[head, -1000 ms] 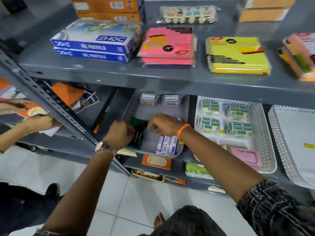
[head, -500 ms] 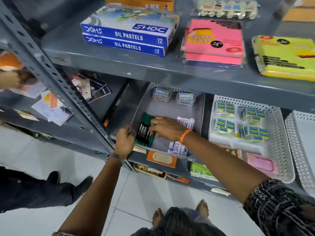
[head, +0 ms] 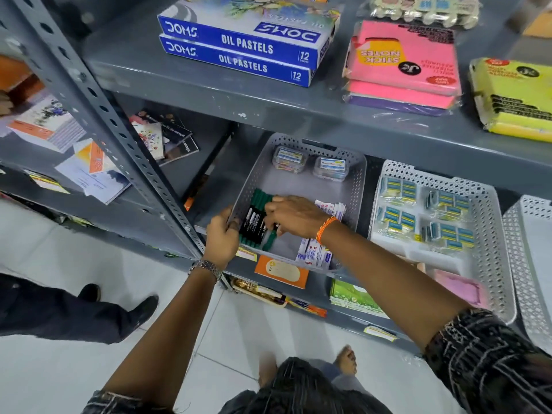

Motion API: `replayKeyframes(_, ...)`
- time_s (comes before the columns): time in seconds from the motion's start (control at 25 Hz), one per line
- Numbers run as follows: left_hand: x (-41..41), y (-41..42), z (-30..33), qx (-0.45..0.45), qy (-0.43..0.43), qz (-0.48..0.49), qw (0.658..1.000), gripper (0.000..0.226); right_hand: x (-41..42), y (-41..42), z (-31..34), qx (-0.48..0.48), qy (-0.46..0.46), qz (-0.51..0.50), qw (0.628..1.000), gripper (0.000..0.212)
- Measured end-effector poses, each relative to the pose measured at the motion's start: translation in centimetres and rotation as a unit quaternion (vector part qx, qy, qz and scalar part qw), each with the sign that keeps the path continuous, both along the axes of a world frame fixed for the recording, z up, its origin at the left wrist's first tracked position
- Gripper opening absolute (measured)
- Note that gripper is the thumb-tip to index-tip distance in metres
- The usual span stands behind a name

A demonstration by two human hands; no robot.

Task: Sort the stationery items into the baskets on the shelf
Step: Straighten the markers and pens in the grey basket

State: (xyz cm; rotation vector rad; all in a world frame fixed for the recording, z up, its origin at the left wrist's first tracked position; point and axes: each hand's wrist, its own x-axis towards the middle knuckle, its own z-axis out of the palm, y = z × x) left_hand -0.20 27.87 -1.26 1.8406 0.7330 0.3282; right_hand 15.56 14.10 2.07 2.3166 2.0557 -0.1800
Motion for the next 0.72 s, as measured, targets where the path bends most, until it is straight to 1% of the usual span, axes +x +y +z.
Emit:
replayKeyframes(0.04,0.0,0.0,0.0,0.001,-0.003,-0.002,1.0,0.027,0.1,-0.4,0.1,0.012,0.016,-0.009,1.0,0.02)
replayKeyframes(0.08,0.0,0.0,0.0,0.002,-0.005,-0.003,1.0,0.026,0.2,-0.9,0.2,0.045,0.065,-0.041,0.996,0.017)
replayKeyframes(0.12,0.0,0.0,-0.1,0.002,-0.005,0.0,1.0,0.027,0.1,-1.4,0.2,0.098,0.146,-0.097,0.98,0.014)
replayKeyframes(0.16,0.0,0.1,-0.2,0.0,-0.006,0.005,1.0,0.03,-0.1,-1.8,0.0,0.158,0.23,-0.167,0.946,0.011)
replayKeyframes(0.2,0.0,0.0,-0.3,-0.004,-0.006,0.011,1.0,0.033,-0.5,-2.0,-0.1,0.217,0.299,-0.241,0.898,0.011)
replayKeyframes(0.24,0.1,0.0,-0.4,-0.005,-0.007,0.014,1.0,0.035,-0.7,-1.8,-0.3,0.26,0.343,-0.318,0.845,0.013)
replayKeyframes(0.28,0.1,0.0,-0.4,-0.005,-0.008,0.014,1.0,0.036,-0.7,-1.5,-0.5,0.278,0.378,-0.392,0.791,0.017)
replayKeyframes(0.32,0.1,0.0,-0.4,-0.003,-0.007,0.012,1.0,0.037,-0.7,-0.9,-0.7,0.273,0.411,-0.456,0.741,0.021)
replayKeyframes(0.36,0.1,0.1,-0.4,-0.001,-0.005,0.009,1.0,0.038,-0.7,-0.4,-1.0,0.25,0.441,-0.505,0.698,0.025)
replayKeyframes(0.4,0.1,0.2,-0.4,0.003,-0.006,0.006,1.0,0.039,-0.7,0.0,-1.3,0.22,0.456,-0.538,0.674,0.026)
replayKeyframes(0.52,0.1,0.3,-0.4,0.006,-0.012,0.002,1.0,0.041,-1.3,1.0,-2.2,0.163,0.483,-0.572,0.643,0.031)
replayKeyframes(0.56,0.1,0.3,-0.4,0.007,-0.014,0.002,1.0,0.041,-1.6,1.3,-2.3,0.157,0.486,-0.573,0.641,0.036)
replayKeyframes(0.6,0.1,0.3,-0.5,0.008,-0.016,0.0,1.0,0.04,-1.7,1.6,-2.5,0.157,0.482,-0.572,0.645,0.037)
replayKeyframes(0.68,0.1,0.3,-0.6,0.007,-0.019,-0.005,1.0,0.036,-1.8,2.2,-2.3,0.152,0.459,-0.578,0.657,0.027)
replayKeyframes(0.72,0.1,0.4,-0.6,0.005,-0.02,-0.007,1.0,0.034,-1.9,2.4,-2.1,0.144,0.45,-0.586,0.658,0.028)
